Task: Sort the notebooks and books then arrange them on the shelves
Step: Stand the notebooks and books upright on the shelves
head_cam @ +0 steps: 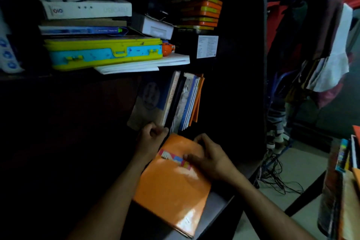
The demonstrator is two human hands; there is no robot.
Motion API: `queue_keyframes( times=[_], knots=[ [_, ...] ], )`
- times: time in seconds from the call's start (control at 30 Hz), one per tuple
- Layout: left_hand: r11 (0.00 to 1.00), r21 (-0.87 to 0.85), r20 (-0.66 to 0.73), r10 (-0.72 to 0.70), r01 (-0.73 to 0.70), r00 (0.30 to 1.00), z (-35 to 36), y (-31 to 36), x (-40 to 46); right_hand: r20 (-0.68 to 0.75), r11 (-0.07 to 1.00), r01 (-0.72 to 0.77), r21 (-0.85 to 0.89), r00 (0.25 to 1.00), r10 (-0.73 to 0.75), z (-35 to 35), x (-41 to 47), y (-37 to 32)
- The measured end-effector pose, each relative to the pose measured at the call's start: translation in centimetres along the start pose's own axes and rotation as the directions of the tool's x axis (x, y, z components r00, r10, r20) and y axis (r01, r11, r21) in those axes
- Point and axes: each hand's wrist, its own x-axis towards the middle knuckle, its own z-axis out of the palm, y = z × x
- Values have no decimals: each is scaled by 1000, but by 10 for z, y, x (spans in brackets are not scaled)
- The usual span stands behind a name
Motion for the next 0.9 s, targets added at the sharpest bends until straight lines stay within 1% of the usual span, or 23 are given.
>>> queue_keyframes(
  times=[0.07,0.1,0.17,0.2,0.23,0.27,0.33,0.37,0.4,0.43,0.47,0.5,0.53,0.57,0.63,0.67,0.7,0.73,0.77,0.8,0.83,0.87,0.9],
  knots=[
    [994,-102,183,-27,47,983,-7,4,-1,-147,995,7,96,989,7,0,0,5],
    [995,-69,300,-54,78,952,-11,7,-2,-228,991,9,131,974,21,-1,-1,7],
    [994,55,527,-110,95,843,-17,10,-6,-345,985,6,172,937,54,-2,-2,10],
    [993,71,581,-122,99,805,-18,8,-8,-403,991,-3,134,913,57,-2,-2,12],
    [992,52,583,-127,119,802,-19,7,-10,-480,998,-24,59,876,50,-3,-3,13],
    [988,-10,545,-123,153,829,-20,8,-12,-560,998,-59,-18,828,39,-4,-3,12],
    [948,-235,346,-124,214,930,-20,7,-12,-641,993,-83,-83,767,10,-6,-3,7],
    [912,-365,222,-108,185,969,-19,10,-11,-633,994,-45,-101,774,-29,-6,-3,5],
    [887,-449,107,-70,111,992,-17,12,-10,-597,992,17,-127,797,-90,-4,-3,2],
    [868,-495,35,-17,32,999,-13,20,-13,-540,986,78,-150,829,-148,-2,-4,-1],
    [879,-477,0,24,-21,1000,-6,25,-17,-470,978,121,-169,862,-188,1,-4,-3],
    [888,-457,20,71,-54,997,3,34,-24,-406,972,144,-185,889,-209,2,-4,-5],
    [918,-387,83,134,-92,988,12,35,-30,-360,970,162,-180,907,-219,2,-4,-6],
    [944,-301,189,200,-137,961,22,36,-35,-329,973,181,-141,918,-219,2,-4,-6],
    [956,-147,456,292,-252,841,33,36,-44,-314,975,220,23,928,-202,0,-5,-4],
    [944,-127,540,324,-305,777,35,34,-44,-324,970,227,85,927,-188,-1,-4,-2],
    [932,-132,543,353,-338,762,36,33,-42,-344,971,212,109,925,-163,-4,-5,-3],
    [925,-119,479,372,-361,795,33,32,-40,-371,978,175,114,921,-121,-5,-5,-2],
    [918,-115,366,395,-381,843,29,32,-38,-406,985,127,115,911,-70,-6,-5,-2],
    [912,-67,202,409,-404,890,24,25,-32,-447,989,74,129,894,-8,-7,-6,-1],
    [900,3,24,435,-435,900,18,22,-26,-488,988,19,154,871,59,-8,-6,0],
    [898,99,-135,439,-429,888,11,14,-18,-528,982,-30,185,840,125,-9,-6,2],
    [911,175,-252,409,-374,877,5,4,-10,-568,976,-67,207,804,176,-10,-6,4]
  ],
)
